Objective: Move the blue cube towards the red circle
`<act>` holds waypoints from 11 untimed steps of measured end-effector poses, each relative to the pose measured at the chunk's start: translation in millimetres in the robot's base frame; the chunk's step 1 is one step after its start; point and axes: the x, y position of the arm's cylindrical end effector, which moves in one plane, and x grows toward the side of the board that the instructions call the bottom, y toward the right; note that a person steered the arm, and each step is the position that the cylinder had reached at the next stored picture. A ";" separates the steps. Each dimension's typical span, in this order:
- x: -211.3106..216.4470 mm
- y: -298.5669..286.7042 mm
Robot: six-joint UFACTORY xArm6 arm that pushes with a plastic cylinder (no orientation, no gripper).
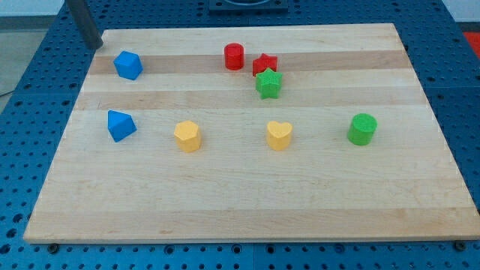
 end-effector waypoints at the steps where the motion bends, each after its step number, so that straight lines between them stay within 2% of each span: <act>1: 49.4 3.3; 2: 84.0 16.7; 3: 83.2 53.7; 4: 54.8 113.2; 5: 49.7 134.5; 6: 52.7 93.3; 7: 35.9 75.3; 8: 16.8 82.0; 11: 7.9 212.4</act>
